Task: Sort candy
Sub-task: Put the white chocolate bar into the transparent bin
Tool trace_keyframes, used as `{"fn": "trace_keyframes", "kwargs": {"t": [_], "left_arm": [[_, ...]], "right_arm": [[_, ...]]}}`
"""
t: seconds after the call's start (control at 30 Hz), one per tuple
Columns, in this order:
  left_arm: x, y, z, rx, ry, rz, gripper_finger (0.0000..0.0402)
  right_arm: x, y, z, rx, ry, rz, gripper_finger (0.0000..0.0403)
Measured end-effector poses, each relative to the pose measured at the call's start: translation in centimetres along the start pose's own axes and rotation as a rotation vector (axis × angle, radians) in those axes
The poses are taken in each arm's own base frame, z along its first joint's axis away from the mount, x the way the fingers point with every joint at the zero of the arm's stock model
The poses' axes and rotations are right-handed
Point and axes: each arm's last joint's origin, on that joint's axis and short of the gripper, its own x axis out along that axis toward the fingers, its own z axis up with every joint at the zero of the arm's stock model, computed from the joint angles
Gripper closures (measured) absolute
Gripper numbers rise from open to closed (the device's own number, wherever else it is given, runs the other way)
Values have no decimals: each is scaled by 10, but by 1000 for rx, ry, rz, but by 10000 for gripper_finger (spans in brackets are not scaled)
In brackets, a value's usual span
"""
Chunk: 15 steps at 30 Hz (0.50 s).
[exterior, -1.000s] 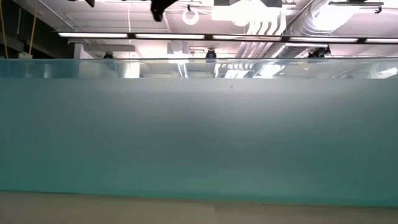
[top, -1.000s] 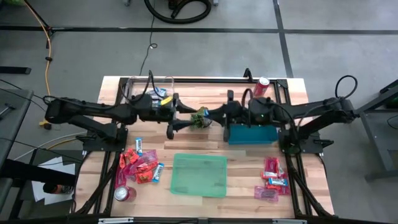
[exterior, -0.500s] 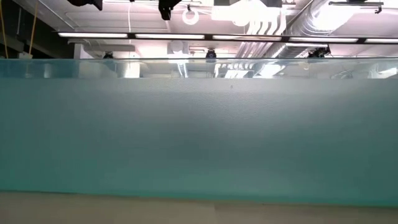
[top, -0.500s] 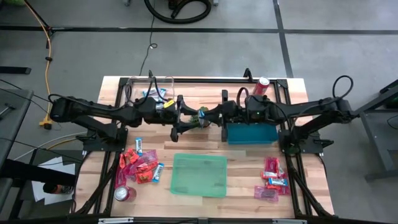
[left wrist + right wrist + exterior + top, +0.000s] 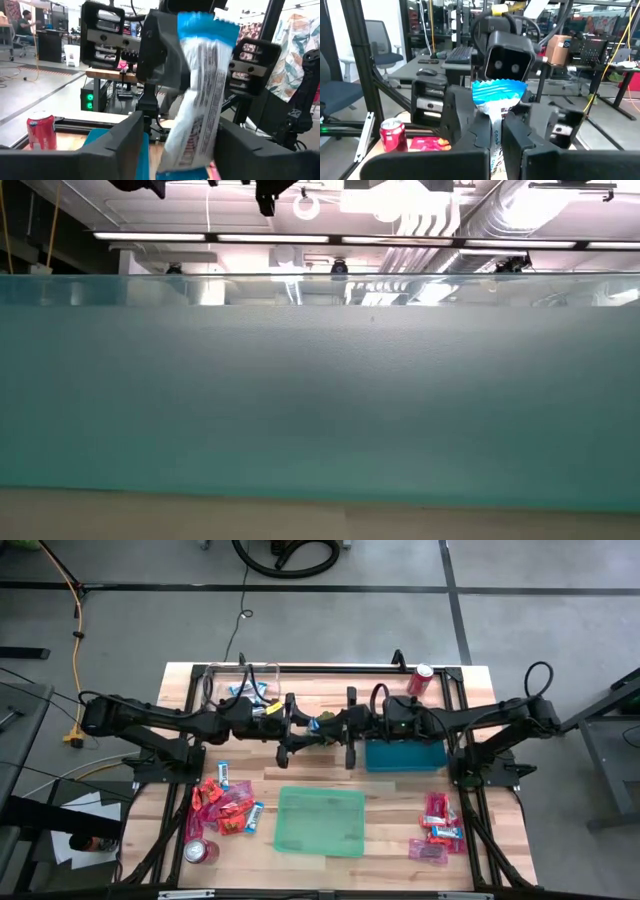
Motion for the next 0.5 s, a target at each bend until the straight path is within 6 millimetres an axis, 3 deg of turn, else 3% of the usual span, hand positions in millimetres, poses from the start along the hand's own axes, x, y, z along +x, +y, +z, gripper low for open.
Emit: {"fn": "trace_keyframes", "kwargs": {"t": [0.23,0.5], "left_arm": [[0,1,0,21,11,-14,380],[-8,8,0,35,89,33,393]], "right_arm": [[-1,0,0,-7,5,0,385],[-5,-5,7,27,59,-155,290]]}}
